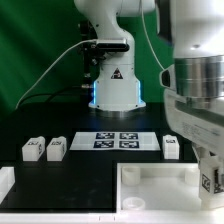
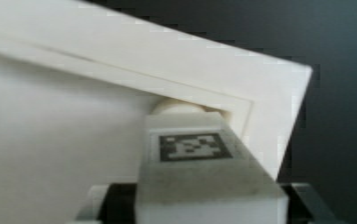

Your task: Assemble one leg

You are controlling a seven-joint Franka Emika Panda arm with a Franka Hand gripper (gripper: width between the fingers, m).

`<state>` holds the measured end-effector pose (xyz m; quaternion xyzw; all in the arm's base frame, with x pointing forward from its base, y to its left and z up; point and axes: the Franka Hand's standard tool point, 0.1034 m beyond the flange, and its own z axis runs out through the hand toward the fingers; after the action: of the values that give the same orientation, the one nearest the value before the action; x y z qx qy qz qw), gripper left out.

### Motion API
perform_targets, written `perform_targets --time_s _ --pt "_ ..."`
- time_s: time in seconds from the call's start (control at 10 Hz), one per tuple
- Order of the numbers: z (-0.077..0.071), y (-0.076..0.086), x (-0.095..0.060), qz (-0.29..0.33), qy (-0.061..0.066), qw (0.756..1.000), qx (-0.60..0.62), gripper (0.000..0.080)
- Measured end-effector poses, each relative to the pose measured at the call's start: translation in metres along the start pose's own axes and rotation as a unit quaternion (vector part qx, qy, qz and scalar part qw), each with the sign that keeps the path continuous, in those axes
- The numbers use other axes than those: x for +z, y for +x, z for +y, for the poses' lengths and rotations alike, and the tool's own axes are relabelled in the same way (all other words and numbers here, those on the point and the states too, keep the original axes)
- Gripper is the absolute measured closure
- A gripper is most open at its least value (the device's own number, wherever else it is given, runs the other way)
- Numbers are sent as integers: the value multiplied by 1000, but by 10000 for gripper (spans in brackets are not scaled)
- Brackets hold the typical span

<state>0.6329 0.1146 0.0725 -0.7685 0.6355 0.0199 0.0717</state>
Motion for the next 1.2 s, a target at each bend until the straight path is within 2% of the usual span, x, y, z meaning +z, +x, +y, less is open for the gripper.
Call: perform_targets --time_s 0.1,0.2,0.4,0.5,0.6,0.7,0.8,0.9,1.1,1.2 --pt "0 3 0 -17 5 997 79 505" --pt "0 3 0 -18 5 992 124 505" --pt "1 3 0 -18 4 991 129 504" --pt "1 3 0 -18 4 992 128 324" --pt "1 3 0 -18 5 995 98 210" --pt "1 1 2 -17 8 998 53 210" --pt "1 -2 3 -16 9 999 -38 162" --pt "2 -8 3 -13 3 987 -160 153" --pt "2 -5 3 -12 3 971 -237 153" --pt "3 -3 4 -6 0 943 -333 151"
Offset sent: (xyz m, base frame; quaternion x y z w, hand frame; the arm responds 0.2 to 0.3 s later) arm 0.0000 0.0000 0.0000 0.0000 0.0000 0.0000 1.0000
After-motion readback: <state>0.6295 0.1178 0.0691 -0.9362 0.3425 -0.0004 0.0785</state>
